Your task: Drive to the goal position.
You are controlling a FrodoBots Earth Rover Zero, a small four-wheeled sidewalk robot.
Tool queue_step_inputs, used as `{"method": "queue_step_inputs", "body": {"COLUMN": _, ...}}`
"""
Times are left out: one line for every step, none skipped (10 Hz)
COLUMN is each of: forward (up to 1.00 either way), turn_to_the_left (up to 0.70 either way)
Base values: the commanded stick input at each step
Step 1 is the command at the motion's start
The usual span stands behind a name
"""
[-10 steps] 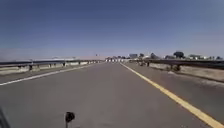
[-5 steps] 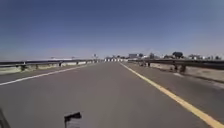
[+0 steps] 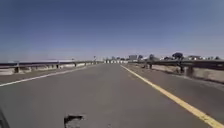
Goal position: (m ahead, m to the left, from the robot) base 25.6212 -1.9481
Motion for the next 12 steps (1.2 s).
{"method": "queue_step_inputs", "body": {"forward": 1.00, "turn_to_the_left": 0.00}}
{"method": "queue_step_inputs", "body": {"forward": 1.00, "turn_to_the_left": 0.00}}
{"method": "queue_step_inputs", "body": {"forward": 1.00, "turn_to_the_left": 0.00}}
{"method": "queue_step_inputs", "body": {"forward": 1.00, "turn_to_the_left": 0.00}}
{"method": "queue_step_inputs", "body": {"forward": 1.00, "turn_to_the_left": 0.00}}
{"method": "queue_step_inputs", "body": {"forward": 1.00, "turn_to_the_left": 0.00}}
{"method": "queue_step_inputs", "body": {"forward": 1.00, "turn_to_the_left": 0.00}}
{"method": "queue_step_inputs", "body": {"forward": 1.00, "turn_to_the_left": 0.00}}
{"method": "queue_step_inputs", "body": {"forward": 1.00, "turn_to_the_left": 0.00}}
{"method": "queue_step_inputs", "body": {"forward": 1.00, "turn_to_the_left": 0.00}}
{"method": "queue_step_inputs", "body": {"forward": 1.00, "turn_to_the_left": 0.00}}
{"method": "queue_step_inputs", "body": {"forward": 1.00, "turn_to_the_left": 0.00}}
